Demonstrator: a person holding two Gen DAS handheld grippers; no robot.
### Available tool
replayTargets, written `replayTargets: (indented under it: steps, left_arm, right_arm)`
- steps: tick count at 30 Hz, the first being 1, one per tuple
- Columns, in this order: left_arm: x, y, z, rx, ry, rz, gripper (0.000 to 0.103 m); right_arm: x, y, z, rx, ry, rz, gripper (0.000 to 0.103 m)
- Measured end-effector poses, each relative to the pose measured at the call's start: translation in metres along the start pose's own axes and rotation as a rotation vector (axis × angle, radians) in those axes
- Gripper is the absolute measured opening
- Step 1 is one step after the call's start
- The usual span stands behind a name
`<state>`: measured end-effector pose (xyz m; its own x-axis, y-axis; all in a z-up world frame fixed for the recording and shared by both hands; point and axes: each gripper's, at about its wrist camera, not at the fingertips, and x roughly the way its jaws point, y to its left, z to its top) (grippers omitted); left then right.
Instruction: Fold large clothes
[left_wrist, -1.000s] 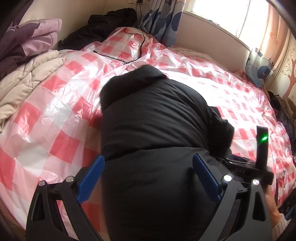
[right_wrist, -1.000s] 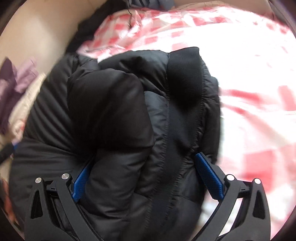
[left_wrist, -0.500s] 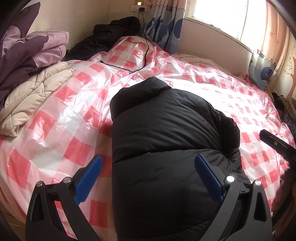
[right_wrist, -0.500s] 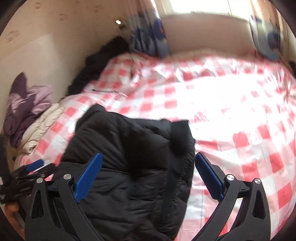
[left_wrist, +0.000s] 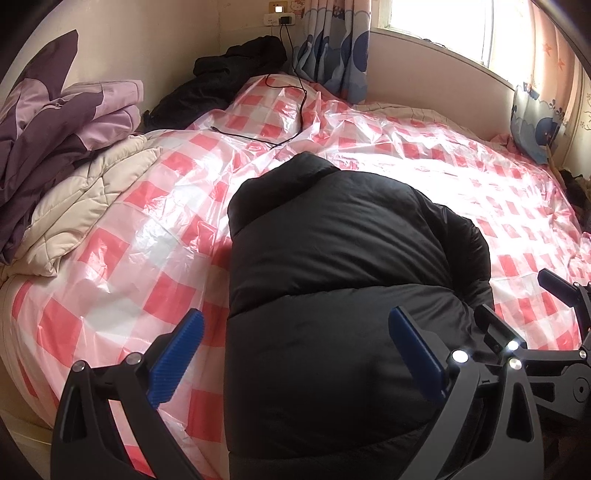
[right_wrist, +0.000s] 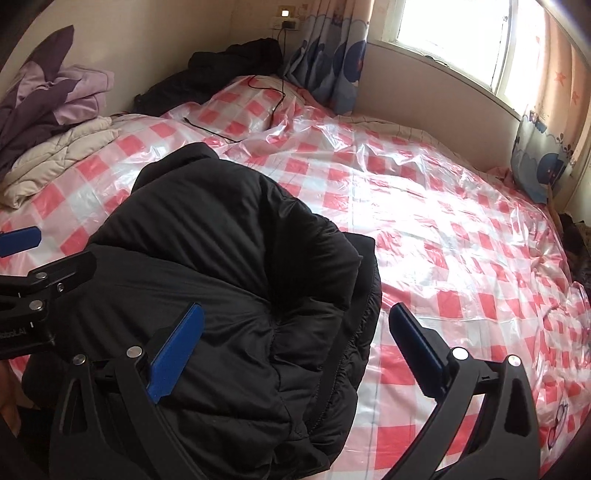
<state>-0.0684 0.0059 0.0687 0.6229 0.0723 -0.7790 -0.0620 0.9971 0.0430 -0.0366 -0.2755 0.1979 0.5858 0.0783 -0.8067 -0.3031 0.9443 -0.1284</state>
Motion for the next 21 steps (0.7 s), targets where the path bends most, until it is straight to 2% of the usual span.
replayTargets:
  steps: [21]
  left_arm:
    - [-0.0038, 0.0030, 0.0009, -0.006, -0.007, 0.023, 0.096]
  right_arm:
    - [-0.0006, -0.0026, 0.0053, 0.029, -0.012, 0.015, 0.097]
